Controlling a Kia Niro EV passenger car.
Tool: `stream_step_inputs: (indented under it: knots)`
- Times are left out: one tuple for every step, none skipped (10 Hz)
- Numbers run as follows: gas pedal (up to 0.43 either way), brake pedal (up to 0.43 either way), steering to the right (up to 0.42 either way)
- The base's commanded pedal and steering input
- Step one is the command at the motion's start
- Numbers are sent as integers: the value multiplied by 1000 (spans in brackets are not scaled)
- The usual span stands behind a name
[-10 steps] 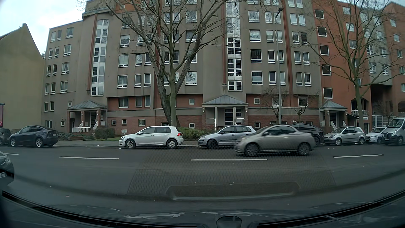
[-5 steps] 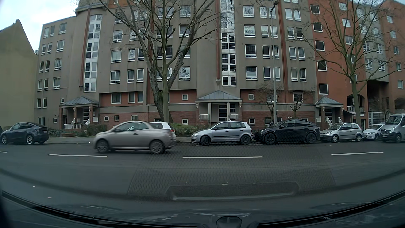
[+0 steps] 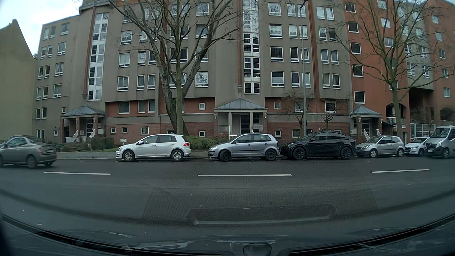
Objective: Follow the waypoints while adhering to traffic rules and regulations
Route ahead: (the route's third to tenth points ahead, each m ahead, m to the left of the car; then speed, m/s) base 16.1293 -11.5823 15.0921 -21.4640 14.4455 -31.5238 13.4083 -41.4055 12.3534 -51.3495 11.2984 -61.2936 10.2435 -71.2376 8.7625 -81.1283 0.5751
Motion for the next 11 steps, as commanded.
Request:
stream_step_inputs:
  knots:
    - [0, 171, 298]
    - [0, 177, 308]
    - [0, 177, 309]
    - [0, 177, 310]
    - [0, 171, 314]
    - [0, 165, 320]
    - [0, 165, 325]
    - [0, 159, 330]
    - [0, 146, 342]
    - [0, 128, 356]
    - [0, 116, 368]
